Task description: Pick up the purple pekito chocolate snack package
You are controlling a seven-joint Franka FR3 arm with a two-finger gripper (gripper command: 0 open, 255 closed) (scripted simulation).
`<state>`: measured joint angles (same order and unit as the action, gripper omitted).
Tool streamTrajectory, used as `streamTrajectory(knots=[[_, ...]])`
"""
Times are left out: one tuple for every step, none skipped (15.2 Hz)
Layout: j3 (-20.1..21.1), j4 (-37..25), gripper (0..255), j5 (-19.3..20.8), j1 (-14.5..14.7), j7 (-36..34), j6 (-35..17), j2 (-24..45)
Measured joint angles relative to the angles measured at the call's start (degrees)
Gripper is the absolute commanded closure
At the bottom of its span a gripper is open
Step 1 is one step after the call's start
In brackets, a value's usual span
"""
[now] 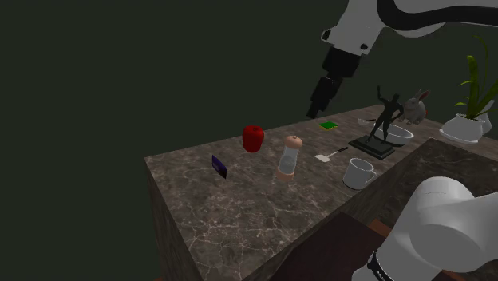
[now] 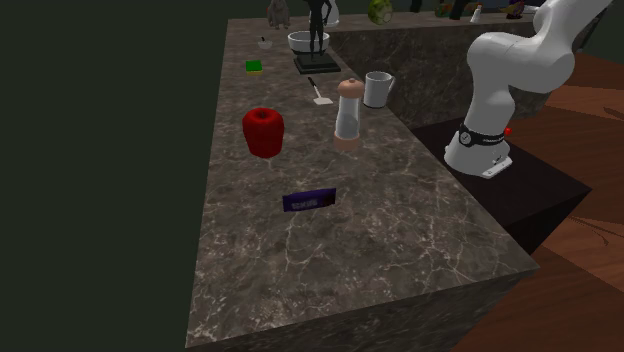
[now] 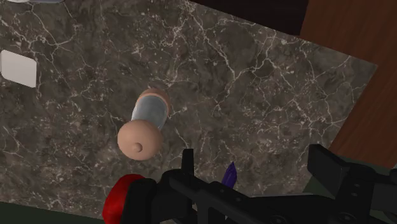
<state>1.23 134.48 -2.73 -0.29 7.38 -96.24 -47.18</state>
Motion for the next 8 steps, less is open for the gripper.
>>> streamTrajectory(knots=[[0.00,0.00,0,0.00,0.00,0.00,0.00,0.00],[0.33,0.49,0,-0.16,-0.02,-0.46,-0.83,0.39],[0.81,0.66,0,-0.34,-0.08,-1.14,-2.05,1.50],[1.43,1.34,0,-0.58,-0.12,-1.98,-3.89,2.76],[1.96,1.51,0,-0.75,-0.23,-2.76,-5.69,4.43],[2.58,1.88,0,-0.93,-0.30,-3.67,-7.22,5.63],[3.14,2.28,0,-1.09,-0.40,-4.52,-9.00,7.06],[3.71,2.10,0,-1.16,-0.55,-5.39,-10.53,8.80]])
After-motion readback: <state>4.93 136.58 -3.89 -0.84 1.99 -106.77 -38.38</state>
